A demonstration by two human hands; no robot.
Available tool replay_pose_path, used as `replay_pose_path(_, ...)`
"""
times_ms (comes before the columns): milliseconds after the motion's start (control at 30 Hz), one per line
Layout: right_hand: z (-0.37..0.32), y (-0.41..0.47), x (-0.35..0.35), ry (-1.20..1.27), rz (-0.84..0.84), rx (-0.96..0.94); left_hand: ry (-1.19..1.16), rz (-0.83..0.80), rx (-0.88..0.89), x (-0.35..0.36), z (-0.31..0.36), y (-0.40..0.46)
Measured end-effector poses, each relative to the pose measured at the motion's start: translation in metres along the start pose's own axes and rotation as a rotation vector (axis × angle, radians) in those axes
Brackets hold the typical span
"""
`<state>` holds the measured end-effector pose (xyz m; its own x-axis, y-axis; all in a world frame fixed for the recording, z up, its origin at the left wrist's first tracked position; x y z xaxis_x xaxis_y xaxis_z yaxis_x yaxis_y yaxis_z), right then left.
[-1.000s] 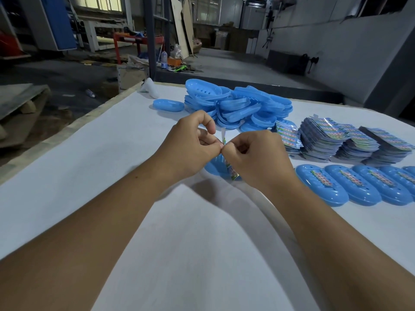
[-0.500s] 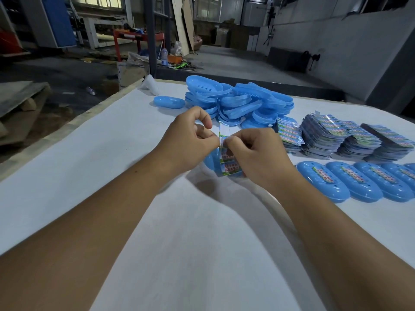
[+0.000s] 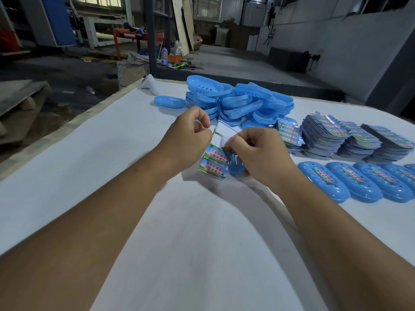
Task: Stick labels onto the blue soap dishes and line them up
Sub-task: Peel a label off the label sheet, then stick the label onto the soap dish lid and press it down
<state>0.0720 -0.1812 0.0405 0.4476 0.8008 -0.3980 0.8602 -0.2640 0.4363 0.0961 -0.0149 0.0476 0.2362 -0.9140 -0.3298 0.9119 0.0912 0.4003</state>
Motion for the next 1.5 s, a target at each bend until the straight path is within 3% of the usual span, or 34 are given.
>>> replay_pose_path(167, 0.013, 0.003, -0.002, 0.160, 0.025, 0.131, 0.107, 0.034, -0.072, -0.003, -0.013, 0.005)
replay_pose_path(367, 0.022, 0.004, -0.003, 0.222, 0.042, 0.236, 0.202, 0.109, -0.283, -0.015, -0.037, 0.011)
replay_pose_path(533, 0.029, 0.007, -0.012, 0.217, 0.109, 0.300, 0.303, 0.149, -0.303, -0.031, -0.045, 0.015)
replay_pose_path(600, 0.031, 0.008, -0.014, 0.222, 0.130, 0.314, 0.418, 0.131, -0.283, -0.039, -0.047, 0.014)
replay_pose_path(700, 0.031, 0.007, -0.013, 0.227, 0.126, 0.312, 0.784, 0.095, -0.162, -0.051, -0.044, 0.016)
replay_pose_path(833, 0.031, 0.007, -0.010, 0.202, 0.107, 0.300, 1.073, 0.154, -0.050, -0.062, -0.035, 0.018)
replay_pose_path(933, 0.030, 0.007, -0.012, 0.157, 0.117, 0.262, 0.777, 0.270, 0.032, -0.057, -0.020, 0.016)
replay_pose_path(1000, 0.026, 0.008, -0.012, 0.120, 0.120, 0.211, 0.357, 0.212, -0.029, -0.040, -0.016, 0.010)
replay_pose_path(1067, 0.019, 0.007, -0.011, 0.065, 0.108, 0.138, 0.100, 0.079, -0.099, -0.016, -0.013, 0.000)
replay_pose_path(1200, 0.001, 0.004, -0.013, -0.032, 0.109, -0.004, -0.022, -0.076, -0.101, 0.007, -0.006, -0.013)
replay_pose_path(1500, -0.006, 0.002, -0.013, -0.053, 0.105, -0.094, -0.039, -0.123, -0.119, 0.015, -0.011, -0.015)
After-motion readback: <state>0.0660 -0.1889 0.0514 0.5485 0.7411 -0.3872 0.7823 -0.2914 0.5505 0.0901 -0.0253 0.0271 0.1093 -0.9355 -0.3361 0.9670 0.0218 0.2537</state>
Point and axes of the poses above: each hand's wrist, its own y-axis towards the middle knuckle, its own x-axis out of the palm, z = x × y, the point moved 9 cm from there along y, towards the middle knuckle, and after that the axes turned 13 degrees about z, right-handed, at the moved point
